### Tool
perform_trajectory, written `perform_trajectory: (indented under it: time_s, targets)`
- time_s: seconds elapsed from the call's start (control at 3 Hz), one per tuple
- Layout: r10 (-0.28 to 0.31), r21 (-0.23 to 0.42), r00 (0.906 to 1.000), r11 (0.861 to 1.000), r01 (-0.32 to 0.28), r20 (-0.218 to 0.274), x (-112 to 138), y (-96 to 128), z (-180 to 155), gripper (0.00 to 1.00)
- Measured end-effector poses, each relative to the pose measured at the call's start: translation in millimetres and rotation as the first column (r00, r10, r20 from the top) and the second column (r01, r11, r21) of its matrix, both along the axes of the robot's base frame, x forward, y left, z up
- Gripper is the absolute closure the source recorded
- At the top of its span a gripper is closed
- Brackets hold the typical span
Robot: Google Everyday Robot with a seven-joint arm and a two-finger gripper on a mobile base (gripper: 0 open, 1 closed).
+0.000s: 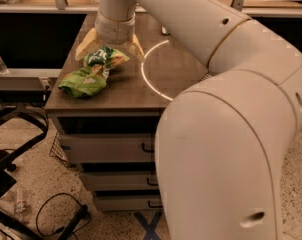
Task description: Pick green rice chip bag
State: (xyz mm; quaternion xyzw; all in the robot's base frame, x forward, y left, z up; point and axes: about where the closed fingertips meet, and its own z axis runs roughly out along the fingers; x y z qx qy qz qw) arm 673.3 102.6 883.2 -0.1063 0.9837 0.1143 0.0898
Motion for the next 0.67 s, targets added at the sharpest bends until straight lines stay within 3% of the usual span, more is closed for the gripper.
perform_trajectory:
  time_s: [0.33,0.67]
  targets:
    - [0.052,0.045,0.9984,0.998,-0.053,0.023,6.3,30.7,-23.5,0.0]
    - [0.093,0.071,0.9936,0.993,-0.098,0.063,9.0,54.6,-39.6,0.16]
